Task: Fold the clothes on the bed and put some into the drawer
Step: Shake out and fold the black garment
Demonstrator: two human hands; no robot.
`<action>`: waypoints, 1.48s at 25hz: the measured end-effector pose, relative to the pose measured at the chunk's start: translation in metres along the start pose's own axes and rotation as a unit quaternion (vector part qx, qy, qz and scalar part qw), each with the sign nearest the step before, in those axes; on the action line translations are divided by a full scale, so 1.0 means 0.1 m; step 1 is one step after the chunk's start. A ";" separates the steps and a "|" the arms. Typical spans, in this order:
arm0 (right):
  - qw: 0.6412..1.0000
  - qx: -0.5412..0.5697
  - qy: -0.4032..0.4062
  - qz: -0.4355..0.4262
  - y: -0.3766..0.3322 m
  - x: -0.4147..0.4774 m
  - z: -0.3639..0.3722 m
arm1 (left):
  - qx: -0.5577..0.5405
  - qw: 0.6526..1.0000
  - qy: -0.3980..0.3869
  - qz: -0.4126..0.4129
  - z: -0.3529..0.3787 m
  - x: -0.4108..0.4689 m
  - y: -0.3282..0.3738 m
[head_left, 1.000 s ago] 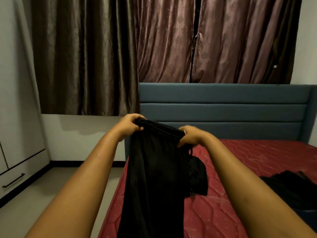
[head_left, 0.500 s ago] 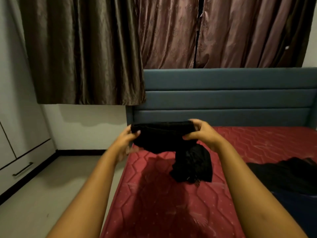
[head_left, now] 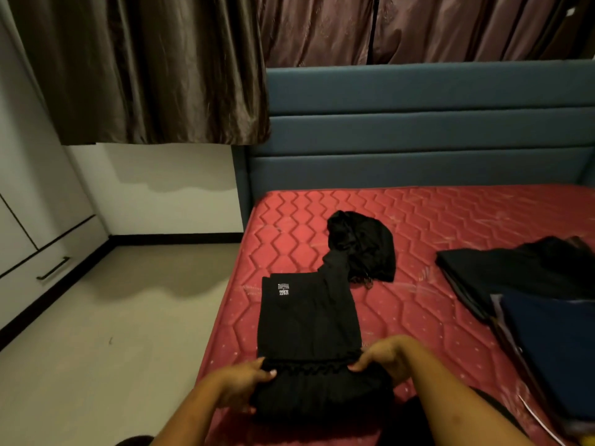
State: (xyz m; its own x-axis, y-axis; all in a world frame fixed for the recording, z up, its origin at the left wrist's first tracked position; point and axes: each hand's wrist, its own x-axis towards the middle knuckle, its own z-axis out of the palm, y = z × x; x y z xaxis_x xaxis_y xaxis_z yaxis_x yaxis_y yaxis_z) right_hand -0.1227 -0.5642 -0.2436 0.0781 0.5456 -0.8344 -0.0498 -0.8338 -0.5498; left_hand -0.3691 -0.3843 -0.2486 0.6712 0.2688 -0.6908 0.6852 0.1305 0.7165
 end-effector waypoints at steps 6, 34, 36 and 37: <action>0.996 0.036 0.043 -0.065 -0.24 0.13 -0.13 | 0.040 0.998 0.022 0.049 -0.28 0.04 0.30; 0.883 -0.185 0.401 -0.161 -0.64 1.29 -0.17 | 0.232 0.917 0.308 0.101 -0.53 1.39 0.53; 0.891 -0.237 0.329 -0.204 -0.66 1.22 -0.10 | 0.279 0.895 0.344 0.060 -0.70 1.19 0.44; 0.890 -0.272 0.296 -0.216 -0.68 1.19 -0.07 | 0.294 0.877 0.377 0.034 -0.76 1.09 0.40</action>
State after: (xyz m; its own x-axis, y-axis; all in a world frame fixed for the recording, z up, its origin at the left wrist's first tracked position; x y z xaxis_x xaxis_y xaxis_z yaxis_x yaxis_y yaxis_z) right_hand -0.1030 -0.4428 -0.3054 0.4919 0.8190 -0.2954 0.5890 -0.5629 -0.5799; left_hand -0.2899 -0.2775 -0.2884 0.4906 0.8409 -0.2282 0.8269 -0.3667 0.4264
